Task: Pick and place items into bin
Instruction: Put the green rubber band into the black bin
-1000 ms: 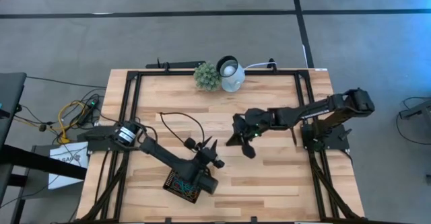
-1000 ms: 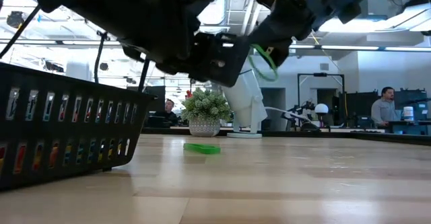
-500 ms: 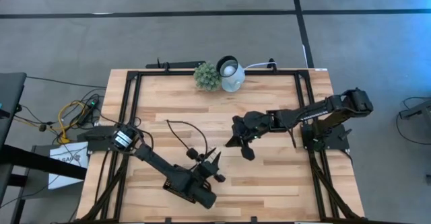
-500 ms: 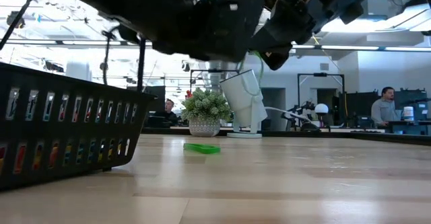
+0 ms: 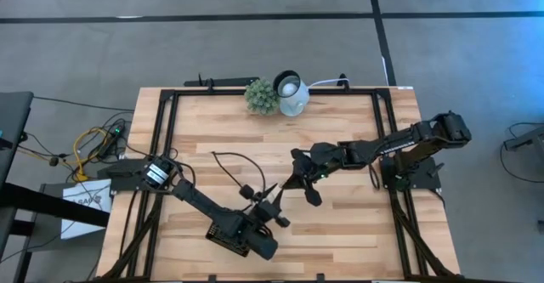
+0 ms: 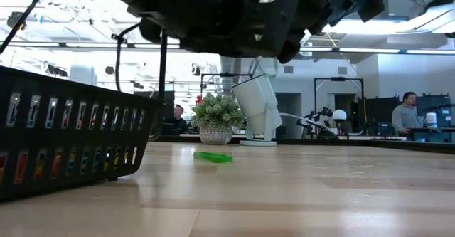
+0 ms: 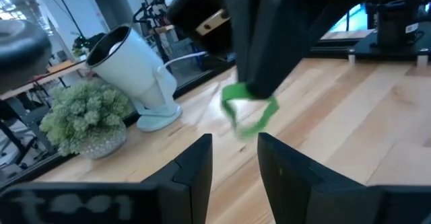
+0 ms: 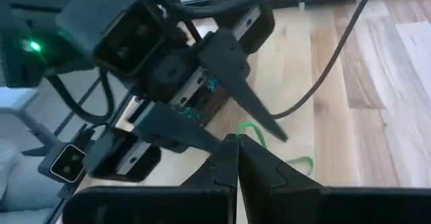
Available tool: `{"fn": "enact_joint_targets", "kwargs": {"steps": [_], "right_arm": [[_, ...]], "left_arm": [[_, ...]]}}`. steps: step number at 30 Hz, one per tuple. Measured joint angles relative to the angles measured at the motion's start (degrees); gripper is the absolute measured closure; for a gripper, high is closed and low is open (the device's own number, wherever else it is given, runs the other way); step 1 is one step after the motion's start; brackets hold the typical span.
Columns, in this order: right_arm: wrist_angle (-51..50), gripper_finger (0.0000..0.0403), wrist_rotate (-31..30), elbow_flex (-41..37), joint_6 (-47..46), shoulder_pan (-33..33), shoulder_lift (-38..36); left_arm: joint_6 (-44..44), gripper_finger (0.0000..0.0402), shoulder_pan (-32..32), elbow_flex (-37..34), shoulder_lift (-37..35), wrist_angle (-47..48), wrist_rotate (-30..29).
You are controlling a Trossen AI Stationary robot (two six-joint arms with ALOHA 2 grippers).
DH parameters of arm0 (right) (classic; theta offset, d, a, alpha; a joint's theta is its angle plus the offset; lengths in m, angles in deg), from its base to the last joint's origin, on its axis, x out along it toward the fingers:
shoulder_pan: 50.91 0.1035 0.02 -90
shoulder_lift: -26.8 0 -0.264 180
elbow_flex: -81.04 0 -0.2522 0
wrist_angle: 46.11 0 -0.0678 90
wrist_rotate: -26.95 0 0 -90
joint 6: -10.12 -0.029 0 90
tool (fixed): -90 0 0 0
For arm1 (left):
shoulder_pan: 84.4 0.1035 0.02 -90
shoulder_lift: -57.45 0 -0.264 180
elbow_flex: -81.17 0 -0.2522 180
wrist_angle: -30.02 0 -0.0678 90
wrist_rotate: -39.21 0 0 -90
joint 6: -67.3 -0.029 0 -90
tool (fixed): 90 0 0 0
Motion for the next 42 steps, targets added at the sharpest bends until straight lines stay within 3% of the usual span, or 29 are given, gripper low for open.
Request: {"fn": "enact_joint_targets", "kwargs": {"steps": [10,33,36,40,42], "right_arm": [[-0.6,0.0403,0.0,0.0,0.0,-0.1,0.0],[-1.7,0.0403,-0.2,0.0,-0.1,1.1,0.0],[-1.7,0.0403,-0.2,0.0,0.0,1.1,0.0],[-2.0,0.0403,0.2,0.0,0.0,0.6,0.0],[-1.9,0.0402,0.2,0.0,0.0,0.6,0.0]], "left_arm": [[-17.6,0.0292,0.4,0.0,0.0,-13.6,4.5],[-19.6,0.0293,1.7,0.0,0.0,-15.3,4.4],[-20.0,0.0314,2.0,0.0,0.0,-15.3,5.3],[-21.8,0.0382,2.3,0.0,0.0,-15.2,7.4],[-22.0,0.0393,2.4,0.0,0.0,-15.2,7.0]]}}
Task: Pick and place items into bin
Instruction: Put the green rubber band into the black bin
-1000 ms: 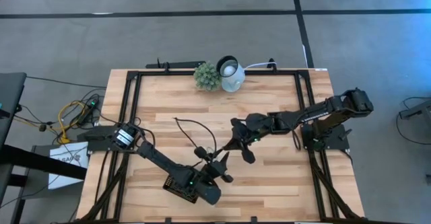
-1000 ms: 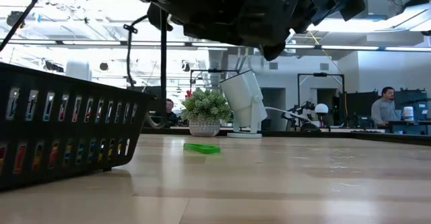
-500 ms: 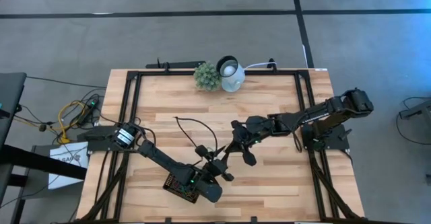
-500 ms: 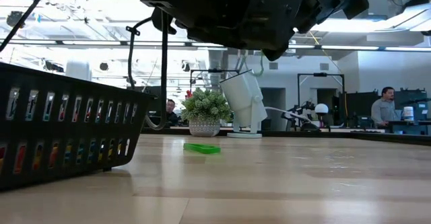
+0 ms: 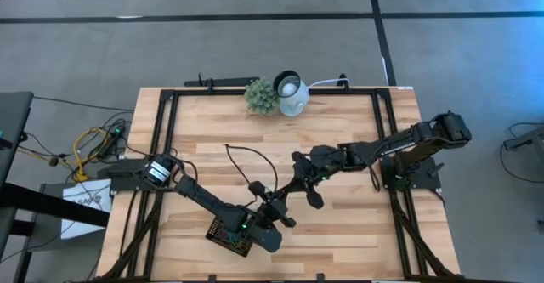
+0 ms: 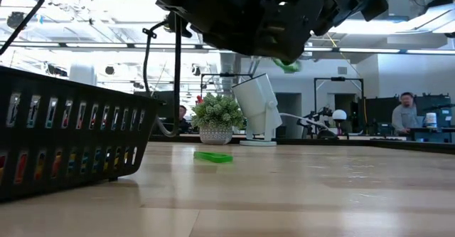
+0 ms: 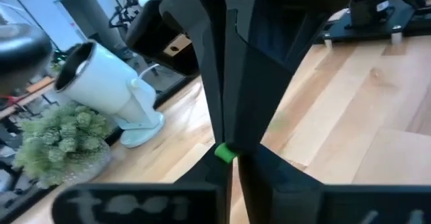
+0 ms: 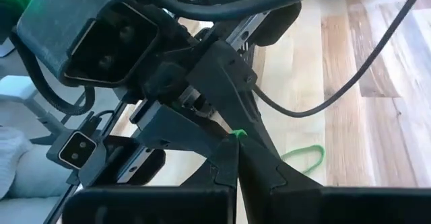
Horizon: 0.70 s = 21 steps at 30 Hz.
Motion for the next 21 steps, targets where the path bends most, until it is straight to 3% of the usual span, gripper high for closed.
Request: {"fn": "enact_joint_targets", "kwargs": {"steps": [6,12,16,21], "right_arm": [[0.3,0.0381,-0.2,0.0,-0.6,0.0,-0.6],[-1.8,0.0359,-0.5,0.0,0.0,0.0,-7.2],[-4.1,0.0357,-0.5,0.1,1.3,0.6,-12.0],[-4.2,0.0356,-0.5,0.1,4.0,2.2,-13.2]], "left_arm": [[-5.4,0.0400,-1.1,0.0,-0.2,0.2,-5.0],[-13.5,0.0401,-5.7,0.0,-5.8,1.2,-9.0],[-11.7,0.0401,-10.2,0.0,-12.7,5.9,-7.3],[-2.5,0.0401,-15.2,0.1,-19.4,15.4,-7.8]]}}
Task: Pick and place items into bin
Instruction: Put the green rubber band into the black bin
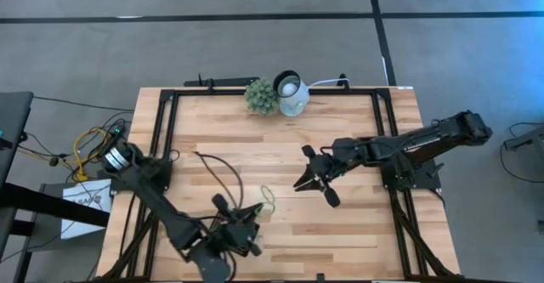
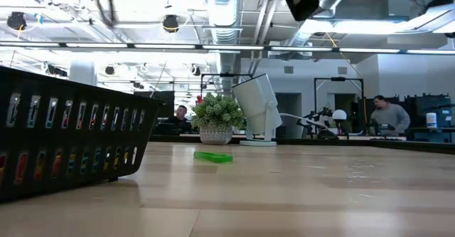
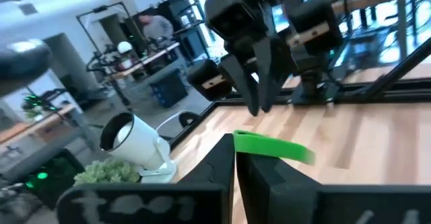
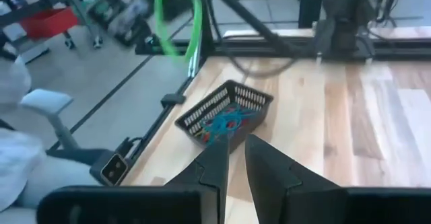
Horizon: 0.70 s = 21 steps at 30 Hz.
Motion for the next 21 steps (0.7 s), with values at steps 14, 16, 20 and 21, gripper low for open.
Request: {"fn": "enact_joint_targets", "kwargs": {"steps": [14,16,20,21], "right_arm": [[-8.3,0.0356,-6.0,0.0,-2.9,1.6,1.6],[-8.8,0.0356,-6.2,0.0,-2.9,1.6,1.9],[-8.7,0.0356,-6.2,0.0,-2.9,1.6,2.0],[-8.8,0.0356,-6.2,-0.1,-2.9,1.6,2.0]], "left_arm": [[70.1,0.0401,-2.2,-1.5,-3.1,53.1,45.9],[67.4,0.0401,-1.7,-2.0,-3.0,50.7,50.5],[60.9,0.0402,-0.9,-4.4,-3.1,41.0,63.1],[60.6,0.0402,-0.9,-5.1,-3.0,39.6,64.0]]}}
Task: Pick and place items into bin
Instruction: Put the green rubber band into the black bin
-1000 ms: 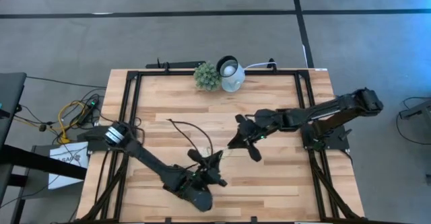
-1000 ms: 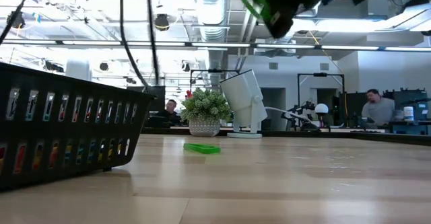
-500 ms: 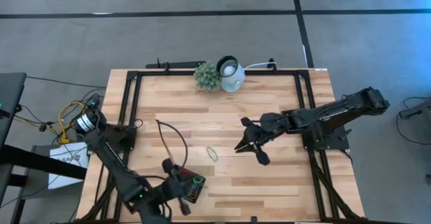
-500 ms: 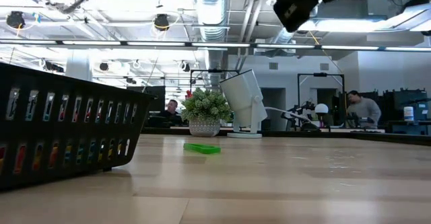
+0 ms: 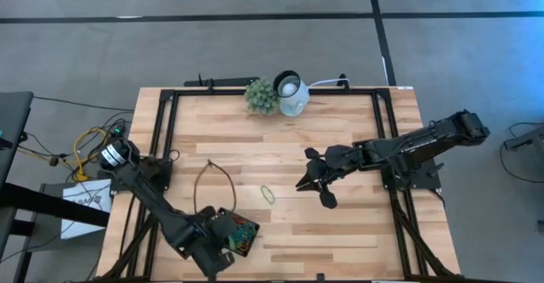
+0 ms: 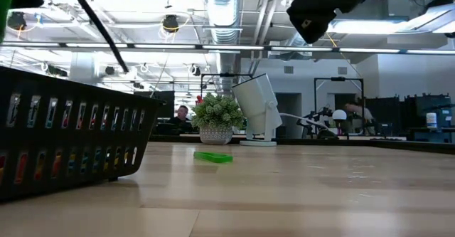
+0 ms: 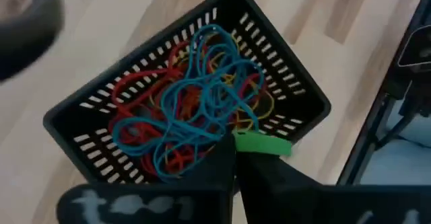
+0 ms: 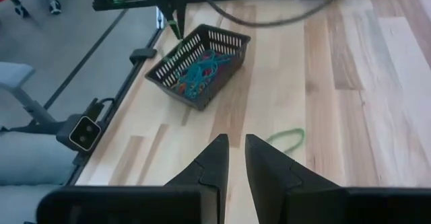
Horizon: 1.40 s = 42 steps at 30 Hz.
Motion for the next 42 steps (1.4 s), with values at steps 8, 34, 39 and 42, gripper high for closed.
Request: {"fn": "enact_joint_targets", "kwargs": {"steps": [8,34,39,42], "right_arm": [[-0.3,0.0355,0.0,0.0,1.4,-0.5,0.0],[14.5,0.0307,-1.1,0.7,10.6,0.4,23.9],[18.2,0.0307,-0.9,0.7,10.9,-0.6,26.1],[21.5,0.0307,0.4,0.7,10.8,-0.8,28.2]], "left_arm": [[2.2,0.0397,0.3,-2.9,-0.1,-0.7,-2.1],[2.3,0.0269,4.0,3.4,-0.2,12.8,11.4],[2.8,0.0269,5.3,3.4,-0.2,14.2,7.3],[1.2,0.0269,6.4,3.4,-0.2,14.2,1.4]]}}
